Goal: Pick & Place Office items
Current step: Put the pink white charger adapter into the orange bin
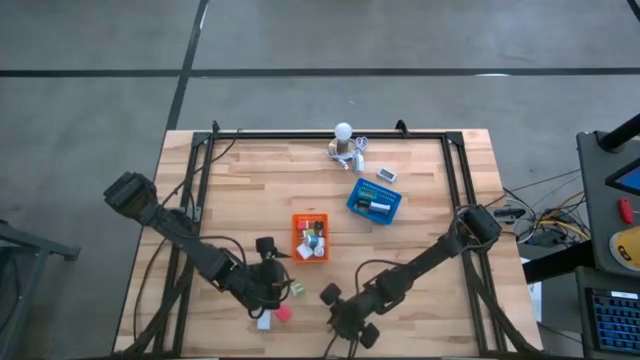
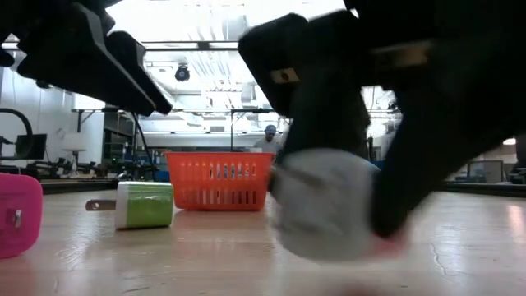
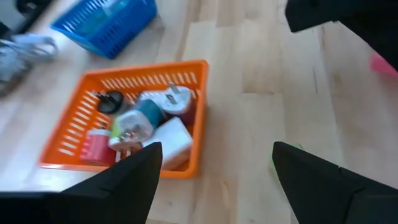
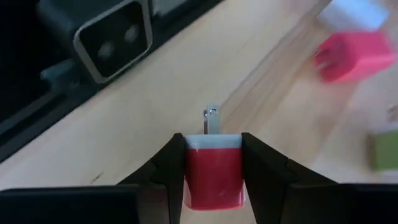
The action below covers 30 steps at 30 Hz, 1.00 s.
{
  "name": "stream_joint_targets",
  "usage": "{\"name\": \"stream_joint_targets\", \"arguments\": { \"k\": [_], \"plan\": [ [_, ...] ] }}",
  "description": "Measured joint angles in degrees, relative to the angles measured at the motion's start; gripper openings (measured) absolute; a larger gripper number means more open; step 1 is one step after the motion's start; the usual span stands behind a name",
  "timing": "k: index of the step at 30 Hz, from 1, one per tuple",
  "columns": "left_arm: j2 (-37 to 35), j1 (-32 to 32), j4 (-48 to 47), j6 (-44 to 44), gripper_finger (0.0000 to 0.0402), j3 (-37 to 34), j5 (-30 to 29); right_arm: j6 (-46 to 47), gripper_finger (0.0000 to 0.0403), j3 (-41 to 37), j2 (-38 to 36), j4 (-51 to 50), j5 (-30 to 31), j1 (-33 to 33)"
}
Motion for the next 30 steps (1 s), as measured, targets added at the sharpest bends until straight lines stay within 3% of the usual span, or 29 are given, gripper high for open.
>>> {"name": "stream_joint_targets", "arguments": {
  "k": [13,21,30],
  "plan": [
    [-0.09,-3.41,0.02,-0.73,0.0307,0.01,-16.19,-2.18,0.0118,-11.35,-2.18,29.84,3.98,-3.71],
    [-0.09,-3.80,1.30,-0.90,0.0307,0.01,-20.94,-1.85,0.0118,-23.53,-5.24,54.73,3.74,-8.89],
    [-0.09,-3.89,2.38,-0.73,0.0307,0.02,-21.99,-1.44,0.0118,-26.97,-8.01,59.72,4.81,-18.12]
  ]
}}
